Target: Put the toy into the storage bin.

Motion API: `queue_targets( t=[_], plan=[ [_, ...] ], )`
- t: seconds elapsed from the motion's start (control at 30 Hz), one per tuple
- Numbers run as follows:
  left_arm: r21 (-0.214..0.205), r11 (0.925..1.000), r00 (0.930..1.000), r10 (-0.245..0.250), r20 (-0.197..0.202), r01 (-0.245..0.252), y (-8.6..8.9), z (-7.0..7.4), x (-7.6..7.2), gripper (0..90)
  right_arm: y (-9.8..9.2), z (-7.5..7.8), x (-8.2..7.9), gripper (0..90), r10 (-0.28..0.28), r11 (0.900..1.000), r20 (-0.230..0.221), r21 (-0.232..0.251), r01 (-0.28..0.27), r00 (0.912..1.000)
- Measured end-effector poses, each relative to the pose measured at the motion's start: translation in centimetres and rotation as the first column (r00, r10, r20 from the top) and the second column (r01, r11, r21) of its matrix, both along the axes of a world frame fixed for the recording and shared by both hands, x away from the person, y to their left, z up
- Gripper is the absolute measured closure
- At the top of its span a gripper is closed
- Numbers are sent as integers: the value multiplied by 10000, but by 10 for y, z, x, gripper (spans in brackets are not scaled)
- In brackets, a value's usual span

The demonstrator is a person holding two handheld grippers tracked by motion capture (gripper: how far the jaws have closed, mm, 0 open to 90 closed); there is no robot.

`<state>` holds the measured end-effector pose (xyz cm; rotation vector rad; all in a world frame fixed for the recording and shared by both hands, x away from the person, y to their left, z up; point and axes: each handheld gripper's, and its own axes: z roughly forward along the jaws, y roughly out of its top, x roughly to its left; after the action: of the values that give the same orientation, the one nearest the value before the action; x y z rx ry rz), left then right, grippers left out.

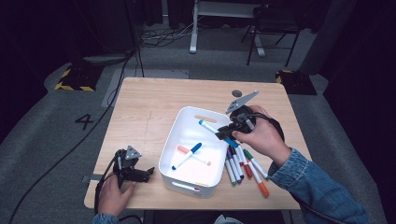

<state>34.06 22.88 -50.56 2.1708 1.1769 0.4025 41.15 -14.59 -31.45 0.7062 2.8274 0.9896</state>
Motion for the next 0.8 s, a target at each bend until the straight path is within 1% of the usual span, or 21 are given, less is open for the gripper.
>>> queue_targets(
  t=[0.07, 0.1, 0.23, 0.3, 0.43, 0.53, 0.6, 0.63, 0.67, 0.8],
  plan=[
    [-50, 10000, 10000, -12, -32, 11, 0, 0, 0, 1, 9, -3, -2, 770, 166, 9998, -123, 69, -165, 9998],
    [4, 10000, 10000, 7, 5, -7, 0, 0, 0, 1, 12, -3, -3, 771, 220, 9997, -165, 56, -219, 9996],
    [-3, 10000, 10000, 3, -1, -3, 0, 0, 0, 1, 23, -5, -6, 771, 488, 9987, -136, 118, -486, 9987],
    [0, 10000, 10000, 1, -1, -1, 0, 0, 0, 1, 27, -6, -7, 771, 540, 9985, -190, 136, -538, 9984],
    [-30, 10000, 10000, 0, -17, 0, 0, 0, 0, 1, 33, -12, -7, 771, 670, 9976, -274, 171, -666, 9974],
    [-26, 10000, 10000, -5, -19, 5, 0, 0, 0, 0, 34, -18, -7, 771, 692, 9976, -376, 100, -688, 9969],
    [-31, 10000, 10000, -27, -19, 27, 0, 0, 0, 1, 35, -20, -7, 771, 772, 9970, -332, 101, -769, 9965],
    [-49, 10000, 10000, 1, -16, -1, 0, 0, 0, 1, 35, -21, -7, 771, 786, 9969, -339, 23, -786, 9963],
    [1, 10000, 10000, 3, 0, -3, 0, 0, 0, 1, 36, -22, -8, 771, 779, 9970, -355, 41, -778, 9963],
    [-35, 10000, 10000, -13, -22, 13, 0, 0, 0, 1, 40, -28, -10, 770, 1027, 9946, -320, -139, -1032, 9942]
  ],
)
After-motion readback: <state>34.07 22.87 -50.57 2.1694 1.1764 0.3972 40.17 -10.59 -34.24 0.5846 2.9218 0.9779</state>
